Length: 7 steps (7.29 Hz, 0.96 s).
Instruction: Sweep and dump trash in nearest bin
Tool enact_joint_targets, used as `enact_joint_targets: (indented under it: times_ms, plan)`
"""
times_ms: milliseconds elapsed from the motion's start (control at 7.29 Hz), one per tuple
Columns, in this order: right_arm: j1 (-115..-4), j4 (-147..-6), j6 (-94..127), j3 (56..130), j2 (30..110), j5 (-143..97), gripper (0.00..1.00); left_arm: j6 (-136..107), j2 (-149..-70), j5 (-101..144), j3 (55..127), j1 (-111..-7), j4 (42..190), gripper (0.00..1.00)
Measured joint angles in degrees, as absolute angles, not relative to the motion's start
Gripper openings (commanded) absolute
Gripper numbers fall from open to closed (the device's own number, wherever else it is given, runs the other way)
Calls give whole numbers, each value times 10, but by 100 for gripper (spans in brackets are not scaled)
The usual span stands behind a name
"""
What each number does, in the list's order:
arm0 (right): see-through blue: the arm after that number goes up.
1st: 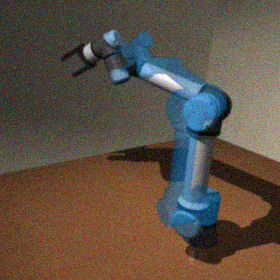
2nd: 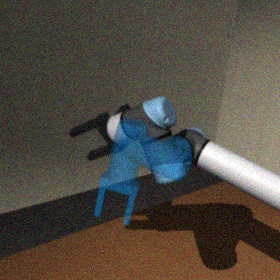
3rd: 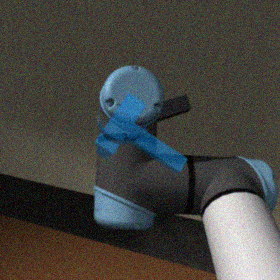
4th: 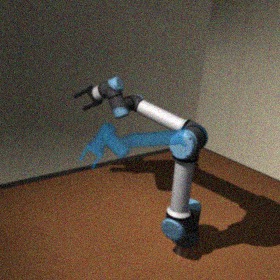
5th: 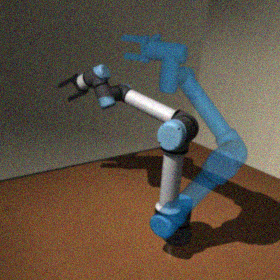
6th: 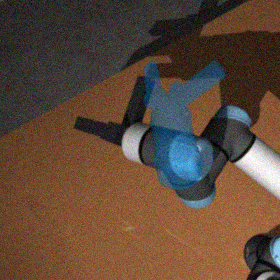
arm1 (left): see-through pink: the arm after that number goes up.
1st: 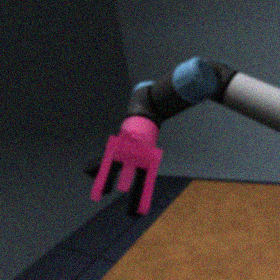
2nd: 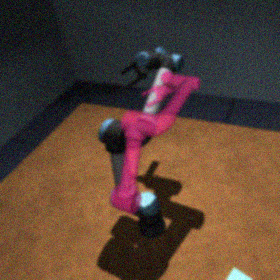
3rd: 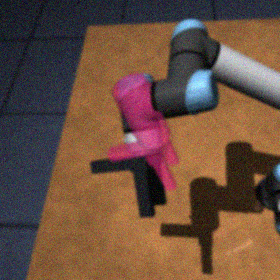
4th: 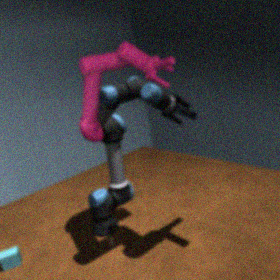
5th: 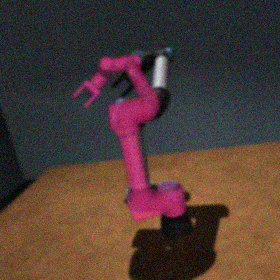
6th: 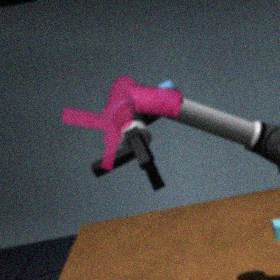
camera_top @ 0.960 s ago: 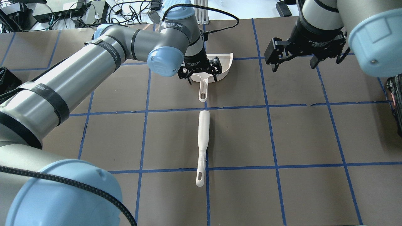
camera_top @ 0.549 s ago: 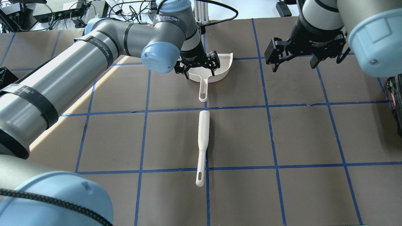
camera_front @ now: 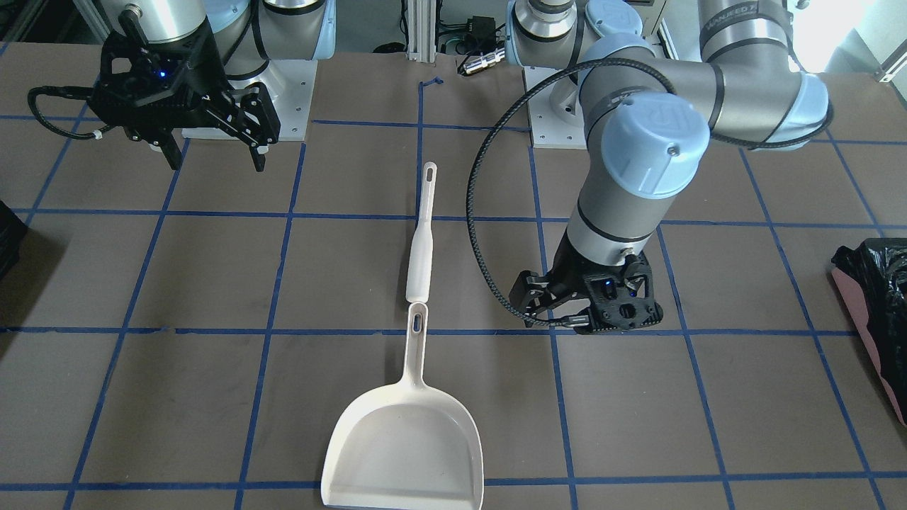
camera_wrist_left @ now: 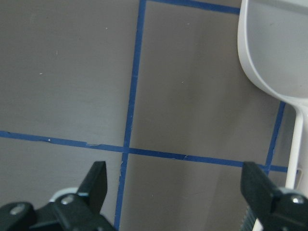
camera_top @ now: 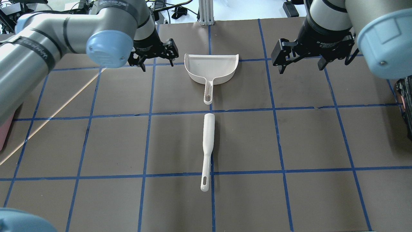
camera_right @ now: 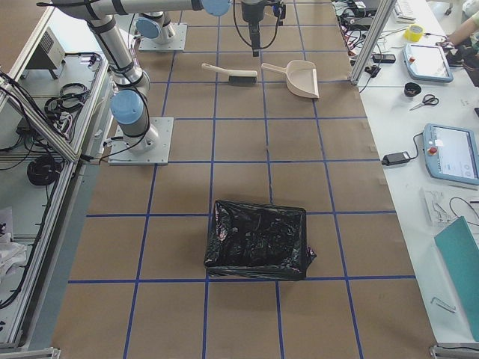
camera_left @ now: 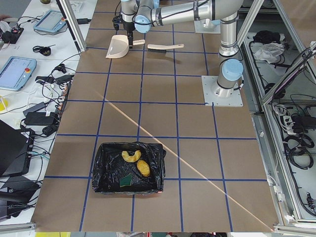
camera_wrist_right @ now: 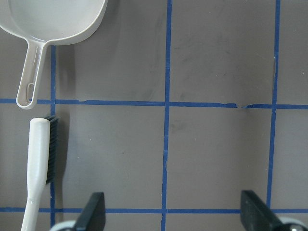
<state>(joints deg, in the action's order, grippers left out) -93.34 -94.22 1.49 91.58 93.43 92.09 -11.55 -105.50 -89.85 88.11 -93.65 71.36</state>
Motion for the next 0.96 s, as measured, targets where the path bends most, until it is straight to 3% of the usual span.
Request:
enact_joint_targets:
  times_ms: [411, 960]
  plan:
    - [-933, -942, 15, 916, 934, 920, 100, -123, -964, -916, 893, -926, 820, 100]
    - [-933, -942, 15, 916, 934, 920, 100, -128, -919, -915, 895, -933, 859, 100]
